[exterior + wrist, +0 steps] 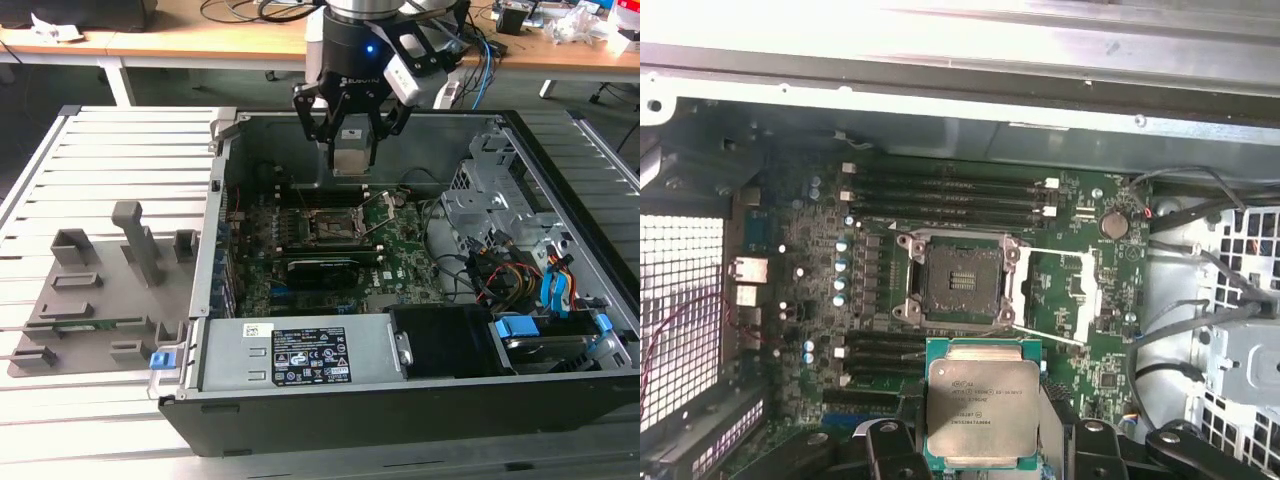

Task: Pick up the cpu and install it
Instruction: 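Pick up the cpu and move it towards the insertion slot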

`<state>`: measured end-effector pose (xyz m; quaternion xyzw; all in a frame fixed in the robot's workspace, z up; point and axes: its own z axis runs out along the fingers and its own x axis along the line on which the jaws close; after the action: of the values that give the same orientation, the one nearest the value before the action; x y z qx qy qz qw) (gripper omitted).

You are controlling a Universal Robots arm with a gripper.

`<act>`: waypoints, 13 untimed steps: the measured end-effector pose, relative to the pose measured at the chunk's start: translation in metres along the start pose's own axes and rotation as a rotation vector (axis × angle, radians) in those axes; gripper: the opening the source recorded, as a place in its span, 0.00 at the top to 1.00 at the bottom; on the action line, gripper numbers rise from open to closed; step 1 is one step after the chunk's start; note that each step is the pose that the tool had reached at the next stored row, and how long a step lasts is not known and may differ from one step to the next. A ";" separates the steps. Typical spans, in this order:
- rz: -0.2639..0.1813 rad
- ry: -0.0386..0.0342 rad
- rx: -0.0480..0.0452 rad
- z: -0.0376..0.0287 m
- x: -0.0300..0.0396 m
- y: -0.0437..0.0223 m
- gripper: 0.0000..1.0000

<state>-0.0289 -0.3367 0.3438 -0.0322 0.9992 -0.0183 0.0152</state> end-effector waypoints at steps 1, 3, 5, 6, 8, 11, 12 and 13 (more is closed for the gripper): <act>0.000 -0.0001 -0.0001 0.0025 0.0000 0.0017 0.46; 0.000 -0.0001 -0.0001 0.0054 -0.0001 0.0032 0.46; 0.000 -0.0001 0.0000 0.0077 -0.0001 0.0043 0.46; 0.000 -0.0001 0.0000 0.0086 -0.0001 0.0047 0.46; 0.000 0.0000 0.0001 0.0111 0.0000 0.0057 0.46; 0.000 0.0000 0.0006 0.0153 0.0000 0.0072 0.46; 0.000 0.0000 0.0008 0.0165 0.0000 0.0076 0.46; 0.000 0.0000 0.0011 0.0180 0.0000 0.0082 0.46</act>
<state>-0.0289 -0.3292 0.3255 -0.0322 0.9992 -0.0189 0.0152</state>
